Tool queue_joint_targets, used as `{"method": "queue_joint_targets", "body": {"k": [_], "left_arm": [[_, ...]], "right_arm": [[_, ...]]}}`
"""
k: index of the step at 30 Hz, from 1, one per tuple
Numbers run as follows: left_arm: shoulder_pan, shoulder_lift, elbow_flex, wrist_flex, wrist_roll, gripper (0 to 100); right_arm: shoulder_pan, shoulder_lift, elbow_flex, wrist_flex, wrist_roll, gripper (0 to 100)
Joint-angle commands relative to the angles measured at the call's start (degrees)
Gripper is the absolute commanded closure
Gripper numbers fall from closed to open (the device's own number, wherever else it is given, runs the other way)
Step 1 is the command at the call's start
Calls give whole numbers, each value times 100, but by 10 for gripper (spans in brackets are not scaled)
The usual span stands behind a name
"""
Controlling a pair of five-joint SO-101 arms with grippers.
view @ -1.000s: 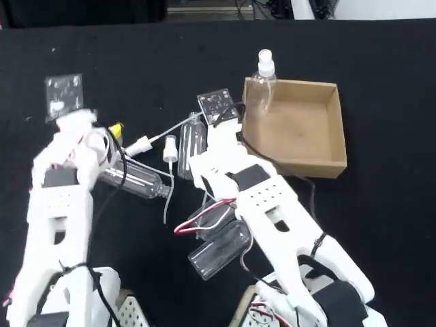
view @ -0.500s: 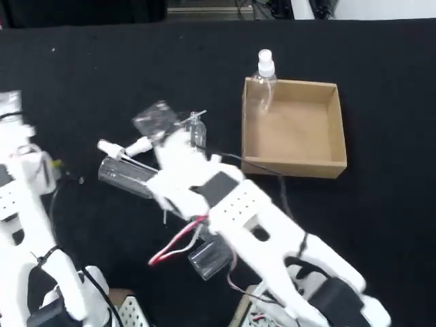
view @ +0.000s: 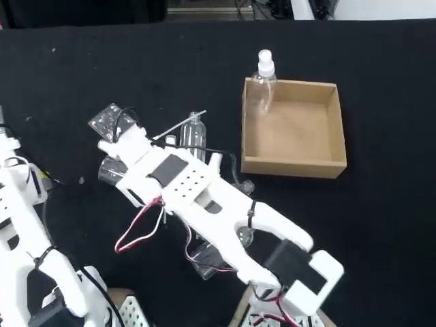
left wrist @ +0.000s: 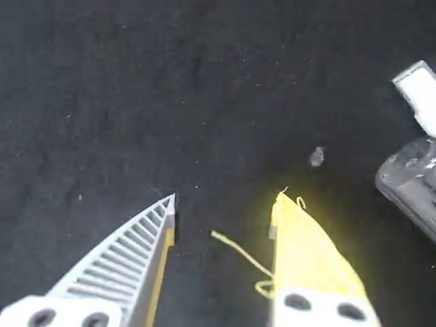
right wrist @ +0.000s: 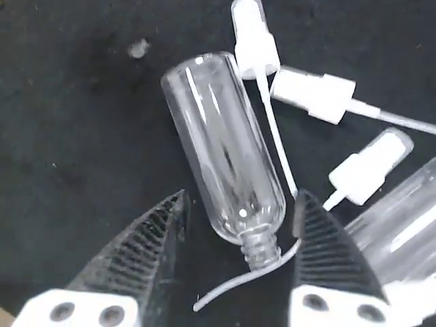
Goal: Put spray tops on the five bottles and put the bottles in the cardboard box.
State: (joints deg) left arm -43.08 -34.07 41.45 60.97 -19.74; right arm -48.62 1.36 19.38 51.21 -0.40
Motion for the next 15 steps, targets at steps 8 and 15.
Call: {"method": "queue_joint_targets", "body": {"k": [8,15], "left_arm": [[154,-62,-57,44,0,780],[101,-62,4,44,-9,780]], "right_arm": [[-141,57,-646,114,35,678],[-114,453,-690,-220,44,692]]}}
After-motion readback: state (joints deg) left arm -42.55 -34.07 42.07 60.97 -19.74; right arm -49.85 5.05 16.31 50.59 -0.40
